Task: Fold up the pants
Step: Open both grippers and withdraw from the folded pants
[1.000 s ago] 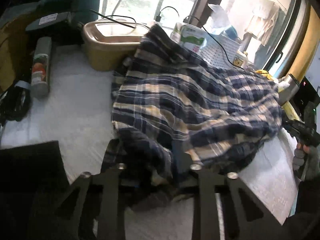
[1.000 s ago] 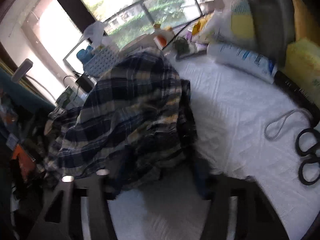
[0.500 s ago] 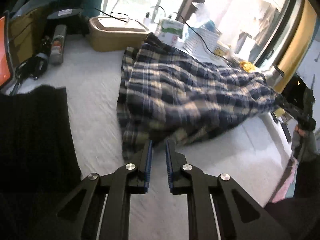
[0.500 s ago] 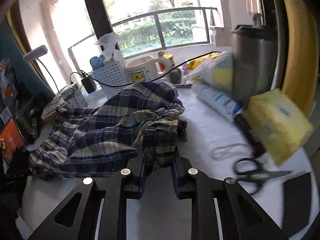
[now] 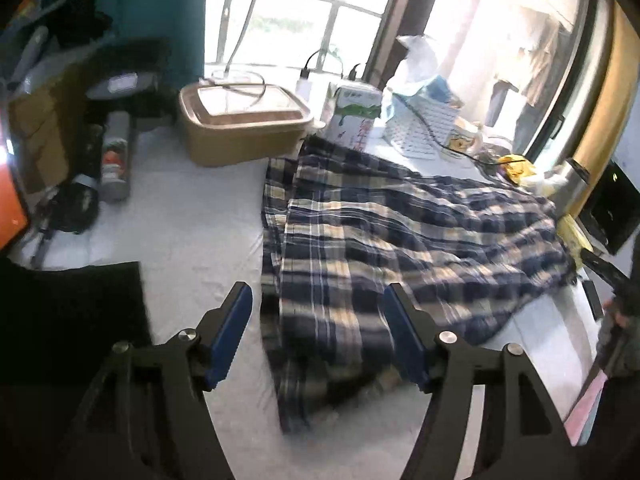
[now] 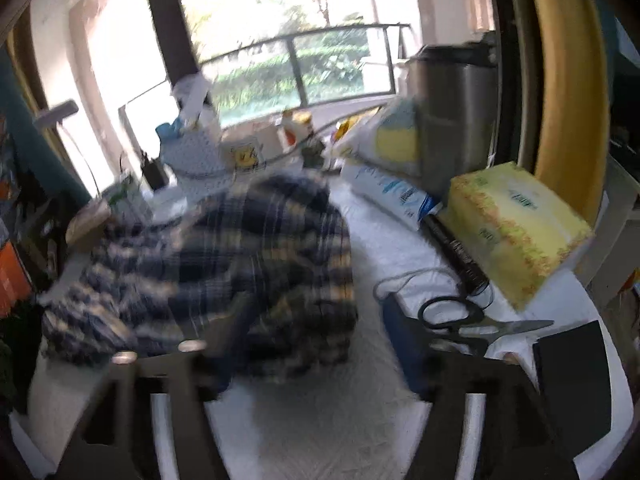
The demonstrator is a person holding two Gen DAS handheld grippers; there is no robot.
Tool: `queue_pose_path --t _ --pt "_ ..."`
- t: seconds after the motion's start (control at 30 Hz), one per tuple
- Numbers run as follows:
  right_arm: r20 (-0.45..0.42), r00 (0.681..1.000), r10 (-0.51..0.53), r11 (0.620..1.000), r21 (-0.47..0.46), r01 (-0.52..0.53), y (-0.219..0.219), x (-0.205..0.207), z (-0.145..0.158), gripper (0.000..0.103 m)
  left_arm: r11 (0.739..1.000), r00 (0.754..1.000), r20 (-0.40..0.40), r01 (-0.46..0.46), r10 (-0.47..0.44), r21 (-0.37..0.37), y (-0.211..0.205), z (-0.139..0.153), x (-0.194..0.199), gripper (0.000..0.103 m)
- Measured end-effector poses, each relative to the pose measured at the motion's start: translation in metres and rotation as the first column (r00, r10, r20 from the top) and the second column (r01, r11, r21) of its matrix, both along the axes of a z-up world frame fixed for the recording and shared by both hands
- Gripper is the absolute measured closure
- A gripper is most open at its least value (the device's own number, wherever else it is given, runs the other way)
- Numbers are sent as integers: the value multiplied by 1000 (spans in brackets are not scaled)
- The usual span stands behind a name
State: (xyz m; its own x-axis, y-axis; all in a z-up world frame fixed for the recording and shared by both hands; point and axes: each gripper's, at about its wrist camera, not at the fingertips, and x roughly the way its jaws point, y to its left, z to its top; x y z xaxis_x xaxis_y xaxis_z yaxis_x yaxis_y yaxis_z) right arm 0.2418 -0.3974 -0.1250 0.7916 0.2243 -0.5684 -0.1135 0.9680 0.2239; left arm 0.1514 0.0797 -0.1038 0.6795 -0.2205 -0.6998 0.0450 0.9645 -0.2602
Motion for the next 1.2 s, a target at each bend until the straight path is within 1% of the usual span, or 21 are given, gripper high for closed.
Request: queue_pose_path --t 0.07,0.1,0.13,0.17,0.2,0.27,0.4,0.5,0.57,0.67,0.73,0.77,0.8,0.83,0.87,0.97,1.03,1.07,1.1,1.13,1.2 --pt "12 1000 -5 1000 18 5 -1 -1 4 32 999 999 10 32 -32 -9 -4 -6 6 37" --pt "16 1000 -5 1000 19 4 1 -2 4 32 999 999 7 48 -48 -3 -7 -9 9 54" --pt "17 1000 -2 1000 18 2 2 -2 4 32 998 998 -3 63 -63 3 -10 -13 9 68" --pt "14 1000 2 1000 17 -2 4 -1 3 32 997 997 -23 72 -72 9 -12 -18 9 93" --pt "6 1000 7 1000 15 -7 6 0 1 32 997 996 -49 79 -78 13 -14 -24 8 102" --pt "-8 1000 15 1000 12 -15 11 2 -3 32 997 996 -51 78 -77 21 -13 -27 -1 103" --pt "-22 999 32 999 -3 -32 22 7 -9 32 1000 998 -62 18 -16 21 0 -28 -29 103" --pt "-31 999 36 999 -20 -37 28 11 -11 32 1000 997 -78 19 -18 18 7 -28 -45 103" --pt "-37 999 31 999 -25 -32 30 15 -12 32 999 997 -68 28 -26 20 8 -24 -46 103" --pt "-36 999 22 1000 -12 -22 28 19 -11 32 1000 999 -38 -9 10 15 12 -14 -37 103" --pt "-32 999 19 1000 -8 -19 27 19 -10 32 1000 999 -32 -18 17 -3 13 -9 -27 100" --pt "-30 999 18 1000 -7 -18 26 19 -10 32 1000 1000 -27 -10 9 -5 11 -8 -20 83" --pt "-28 999 15 1000 -6 -16 25 18 -9 32 1000 1000 -24 0 0 -2 8 -10 -15 56" --pt "-28 1000 14 1000 -5 -15 24 17 -10 32 1000 1000 -23 2 -2 -1 7 -12 -12 45" --pt "-28 1000 11 1000 -2 -11 23 16 -10 32 1000 1000 -23 3 -3 -4 6 -15 -8 41" --pt "-34 999 -1 1000 1 1 18 14 -14 32 1000 998 -62 0 -1 -12 3 -28 6 41" --pt "-42 999 -9 1000 4 10 14 12 -16 32 1000 999 -48 11 -12 -23 -1 -29 7 42" --pt "-44 999 -11 1000 3 11 13 12 -17 32 1000 999 -37 22 -23 -17 -4 -28 6 52" --pt "-46 999 -13 1000 2 14 12 11 -18 32 999 999 -29 42 -42 6 -9 -27 5 67" --pt "-49 999 -15 1000 3 16 12 11 -19 32 998 998 -34 58 -57 28 -15 -28 5 74" --pt "-53 998 -16 1000 5 17 11 12 -21 32 996 996 -40 83 -82 34 -20 -29 4 101"
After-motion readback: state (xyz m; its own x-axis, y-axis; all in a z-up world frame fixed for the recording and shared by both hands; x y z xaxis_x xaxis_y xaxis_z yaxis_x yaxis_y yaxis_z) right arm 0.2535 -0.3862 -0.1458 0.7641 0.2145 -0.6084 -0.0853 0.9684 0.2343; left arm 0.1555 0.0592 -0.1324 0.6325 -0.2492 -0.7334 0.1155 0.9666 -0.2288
